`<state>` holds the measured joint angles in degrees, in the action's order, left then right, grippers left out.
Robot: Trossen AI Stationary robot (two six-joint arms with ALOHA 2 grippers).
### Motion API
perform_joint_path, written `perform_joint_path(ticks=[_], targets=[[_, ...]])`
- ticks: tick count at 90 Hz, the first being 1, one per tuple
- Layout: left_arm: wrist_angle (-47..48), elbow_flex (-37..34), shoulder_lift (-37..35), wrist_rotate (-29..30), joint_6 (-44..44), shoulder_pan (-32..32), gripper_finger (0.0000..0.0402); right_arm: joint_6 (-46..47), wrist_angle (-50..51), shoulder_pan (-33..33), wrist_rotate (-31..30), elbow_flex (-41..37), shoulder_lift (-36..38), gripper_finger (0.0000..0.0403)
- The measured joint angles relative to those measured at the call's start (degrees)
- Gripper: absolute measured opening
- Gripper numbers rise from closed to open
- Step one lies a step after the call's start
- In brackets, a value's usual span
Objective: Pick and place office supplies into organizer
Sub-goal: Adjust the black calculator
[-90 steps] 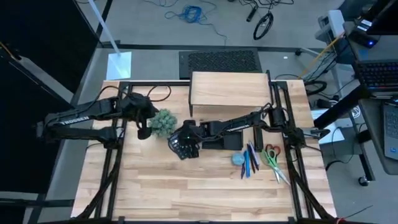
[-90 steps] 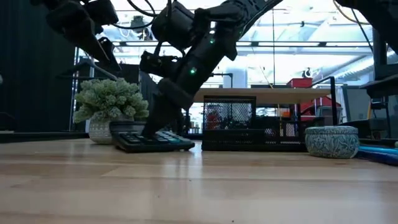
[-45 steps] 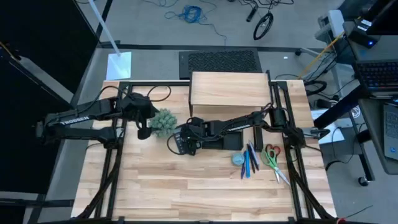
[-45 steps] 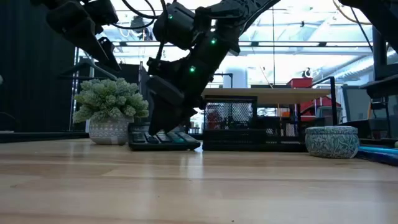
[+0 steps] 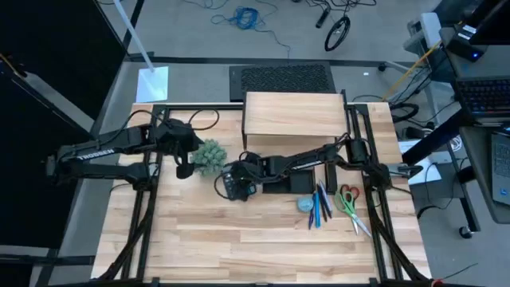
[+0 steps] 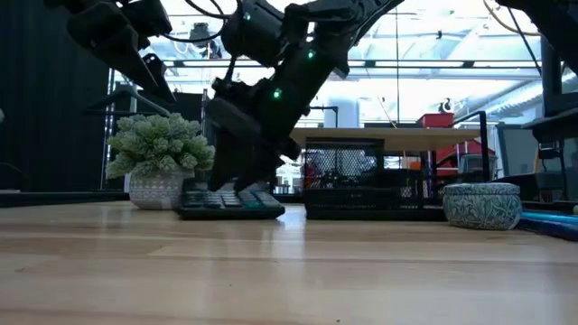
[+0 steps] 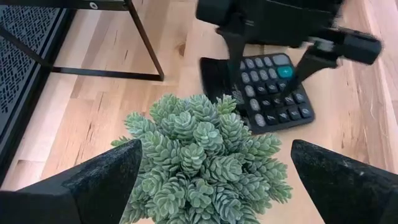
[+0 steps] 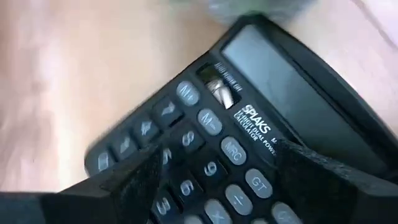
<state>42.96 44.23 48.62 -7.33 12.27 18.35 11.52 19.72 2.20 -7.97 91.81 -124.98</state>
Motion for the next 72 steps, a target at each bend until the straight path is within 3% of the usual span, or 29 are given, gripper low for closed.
perform_joint_path(ticks=[23,53,72], targets=[[0.0,0.0,0.0,0.0,0.0,0.0,0.0400,-19.2,-1.7,1.3,-0.7,2.0,-0.3,0.0295],[0.0,0.0,0.0,0.0,0.0,0.0,0.0400,-17.5,-1.9,0.8,-1.0,2.1,-3.5,0.0295],[0.0,0.0,0.0,0.0,0.0,0.0,0.0400,-8.4,-0.8,0.2,-4.1,2.1,-3.6,0.0295]])
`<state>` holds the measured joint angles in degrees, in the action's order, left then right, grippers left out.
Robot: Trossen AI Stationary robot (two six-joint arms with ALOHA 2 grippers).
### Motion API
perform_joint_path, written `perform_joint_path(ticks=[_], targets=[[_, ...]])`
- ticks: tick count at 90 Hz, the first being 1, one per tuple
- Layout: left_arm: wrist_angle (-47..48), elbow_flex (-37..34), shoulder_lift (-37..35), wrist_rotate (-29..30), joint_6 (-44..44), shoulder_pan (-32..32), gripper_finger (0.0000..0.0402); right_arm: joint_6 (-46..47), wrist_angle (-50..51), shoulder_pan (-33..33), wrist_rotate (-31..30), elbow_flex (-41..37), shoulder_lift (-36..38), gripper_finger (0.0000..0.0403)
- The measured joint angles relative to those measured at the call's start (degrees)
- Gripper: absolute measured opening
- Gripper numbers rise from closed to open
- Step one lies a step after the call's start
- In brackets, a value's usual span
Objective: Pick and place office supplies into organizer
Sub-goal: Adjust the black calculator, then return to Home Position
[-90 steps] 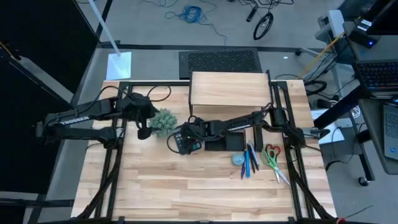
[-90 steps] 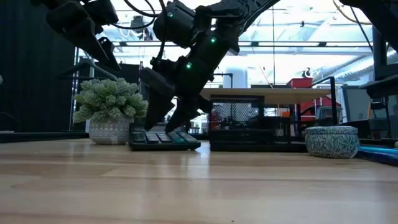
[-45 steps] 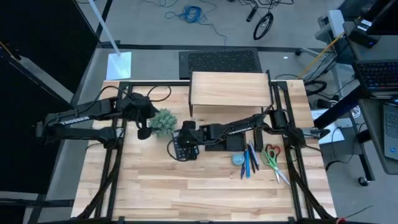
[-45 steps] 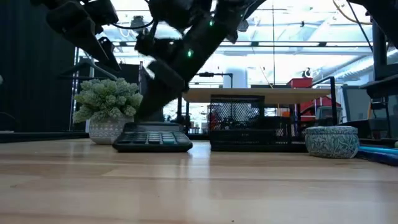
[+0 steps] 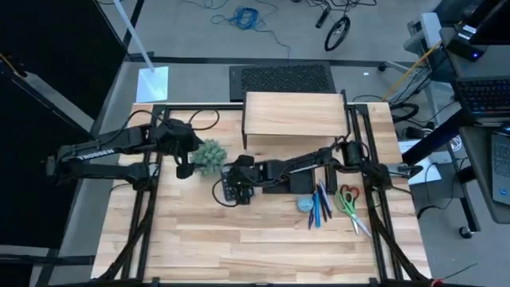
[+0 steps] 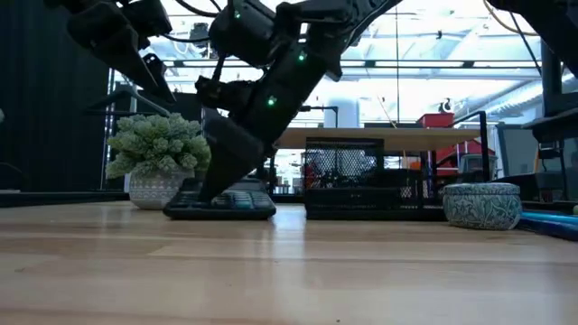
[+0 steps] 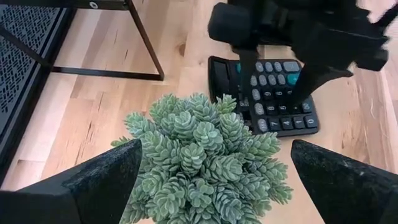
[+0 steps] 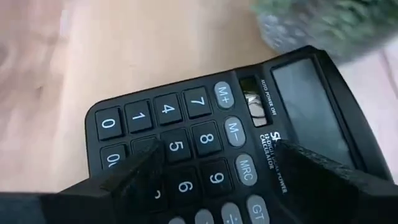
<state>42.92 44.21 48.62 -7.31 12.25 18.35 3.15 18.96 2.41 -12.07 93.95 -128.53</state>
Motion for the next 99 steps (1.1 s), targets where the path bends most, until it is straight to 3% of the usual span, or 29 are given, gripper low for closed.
perform_joint_path(ticks=[21,59,85,99], targets=[[0.0,0.0,0.0,0.0,0.0,0.0,0.0400,7.6,2.3,-1.2,-0.6,0.1,0.1,0.0295],[0.0,0.0,0.0,0.0,0.1,0.0,0.0400,6.5,3.6,-0.8,1.0,-0.4,2.4,0.0295],[0.0,0.0,0.0,0.0,0.1,0.0,0.0400,4.3,3.9,0.7,0.5,-0.2,9.7,0.0295],[0.1,0.0,0.0,0.0,0.1,0.0,0.0400,2.0,9.2,1.6,0.3,-0.2,17.2,0.0295]])
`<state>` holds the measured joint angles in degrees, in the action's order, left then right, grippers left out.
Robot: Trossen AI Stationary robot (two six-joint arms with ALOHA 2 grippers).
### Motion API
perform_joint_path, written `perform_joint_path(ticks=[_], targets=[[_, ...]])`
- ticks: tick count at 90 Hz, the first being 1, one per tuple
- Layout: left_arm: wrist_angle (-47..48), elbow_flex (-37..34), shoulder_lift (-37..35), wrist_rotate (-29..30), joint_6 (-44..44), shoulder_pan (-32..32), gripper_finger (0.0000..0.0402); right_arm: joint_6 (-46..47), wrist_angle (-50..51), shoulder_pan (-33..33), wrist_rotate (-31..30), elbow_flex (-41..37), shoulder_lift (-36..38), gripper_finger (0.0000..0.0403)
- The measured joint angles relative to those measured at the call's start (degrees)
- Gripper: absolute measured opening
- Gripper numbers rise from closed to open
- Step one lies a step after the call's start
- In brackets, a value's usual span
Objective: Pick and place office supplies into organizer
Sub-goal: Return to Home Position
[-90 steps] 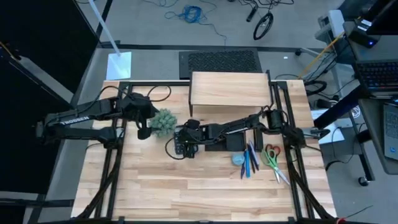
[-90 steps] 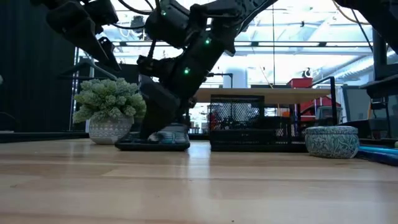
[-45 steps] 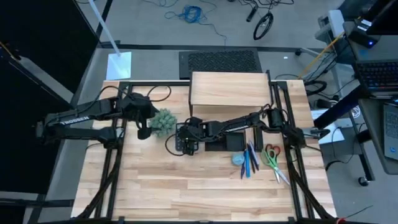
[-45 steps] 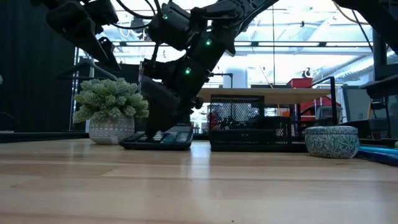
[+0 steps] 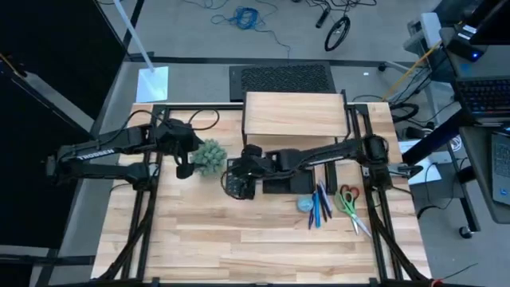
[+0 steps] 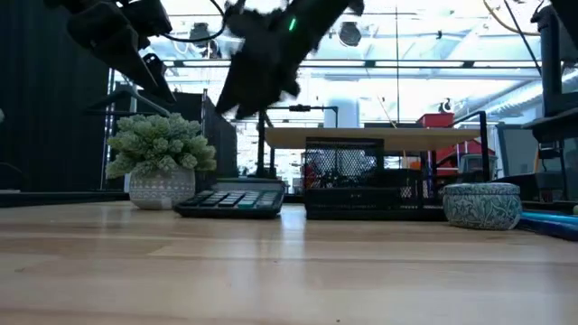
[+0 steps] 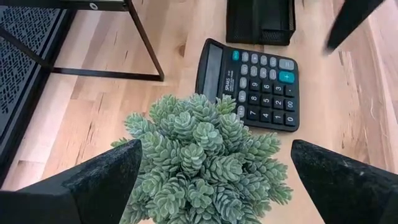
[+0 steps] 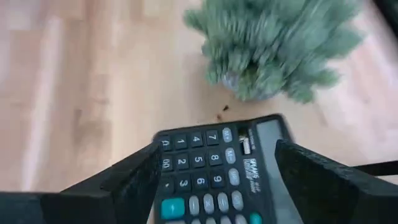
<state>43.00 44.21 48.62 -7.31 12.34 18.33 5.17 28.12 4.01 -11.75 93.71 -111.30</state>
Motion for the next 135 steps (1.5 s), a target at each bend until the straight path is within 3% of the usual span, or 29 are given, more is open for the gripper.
perform_joint_path(ticks=[35,77,102,119,135], targets=[[-0.5,0.0,0.0,0.0,0.0,0.0,0.0400,-4.3,12.3,-0.1,-0.7,0.2,21.0,0.0295],[-1.7,0.0,0.0,2.8,-1.5,0.0,0.0400,-4.0,17.8,-4.1,-0.4,0.2,25.7,0.0288],[-2.6,0.0,0.1,3.7,-2.8,0.0,0.0400,-4.0,21.7,-4.3,-0.3,0.2,26.7,0.0229],[-2.8,-0.2,0.8,3.3,-2.7,0.0,0.0400,-4.0,24.5,-4.0,-1.9,-0.1,28.2,0.0167],[-3.2,-0.5,0.8,3.2,-2.6,0.0,0.0400,-4.3,18.3,-3.9,-1.8,-7.9,35.9,0.0089]])
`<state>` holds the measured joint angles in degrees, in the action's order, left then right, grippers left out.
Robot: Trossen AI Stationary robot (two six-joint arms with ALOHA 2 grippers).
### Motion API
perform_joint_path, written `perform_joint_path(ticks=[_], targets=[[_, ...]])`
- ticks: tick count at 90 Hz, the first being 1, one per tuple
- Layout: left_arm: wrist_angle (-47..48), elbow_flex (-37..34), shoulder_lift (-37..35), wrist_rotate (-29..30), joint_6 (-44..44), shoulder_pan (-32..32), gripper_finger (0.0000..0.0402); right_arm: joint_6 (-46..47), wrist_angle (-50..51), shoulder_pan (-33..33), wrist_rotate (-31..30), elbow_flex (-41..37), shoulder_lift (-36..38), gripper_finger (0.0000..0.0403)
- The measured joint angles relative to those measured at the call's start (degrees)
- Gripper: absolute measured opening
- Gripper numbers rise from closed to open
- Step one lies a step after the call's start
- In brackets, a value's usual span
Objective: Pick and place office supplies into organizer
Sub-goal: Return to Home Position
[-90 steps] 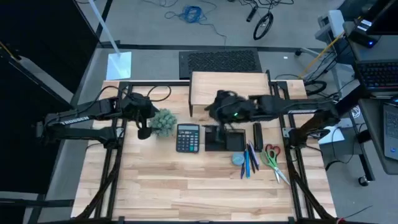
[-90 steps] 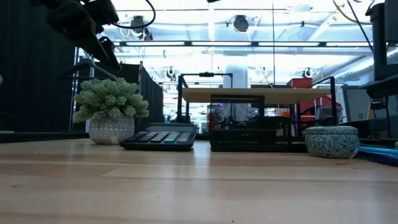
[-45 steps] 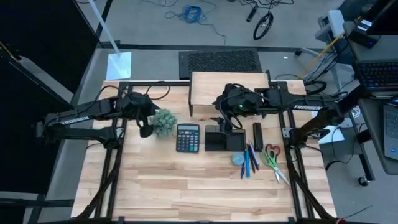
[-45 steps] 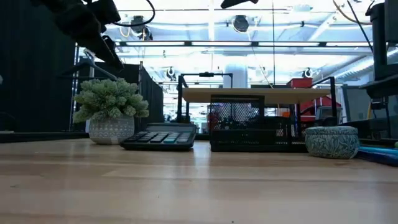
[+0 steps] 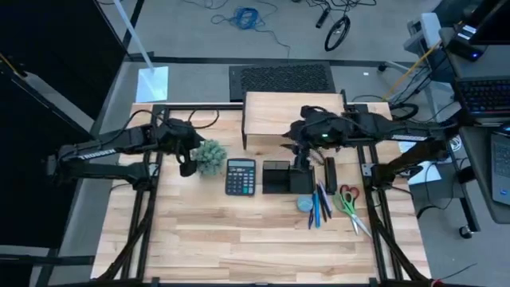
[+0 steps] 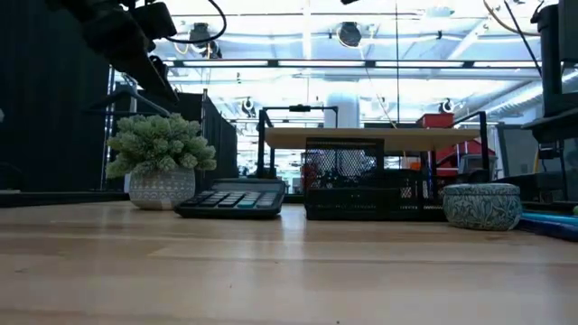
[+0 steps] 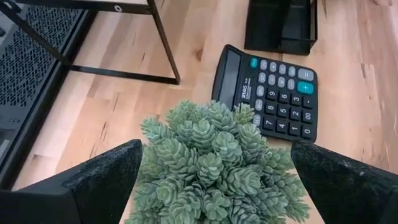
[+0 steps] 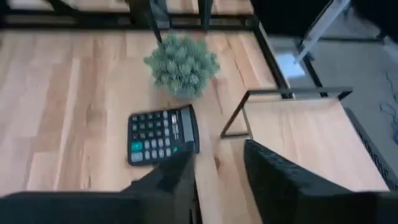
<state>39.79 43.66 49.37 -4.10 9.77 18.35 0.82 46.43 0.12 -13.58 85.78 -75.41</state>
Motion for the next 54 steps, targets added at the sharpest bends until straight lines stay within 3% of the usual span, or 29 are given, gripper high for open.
perform_joint_path(ticks=[19,35,54], targets=[[-2.6,0.0,0.0,-0.2,0.6,0.0,0.0400,2.1,-13.3,0.0,0.0,-21.0,16.1,0.0006],[-3.4,0.0,0.0,-0.2,1.6,0.0,0.0400,2.9,-21.7,-0.7,-0.2,-37.1,29.2,0.0016],[-3.3,0.0,0.0,0.5,1.2,0.0,0.0400,10.4,-21.6,-0.8,0.4,-44.6,37.0,0.0015]])
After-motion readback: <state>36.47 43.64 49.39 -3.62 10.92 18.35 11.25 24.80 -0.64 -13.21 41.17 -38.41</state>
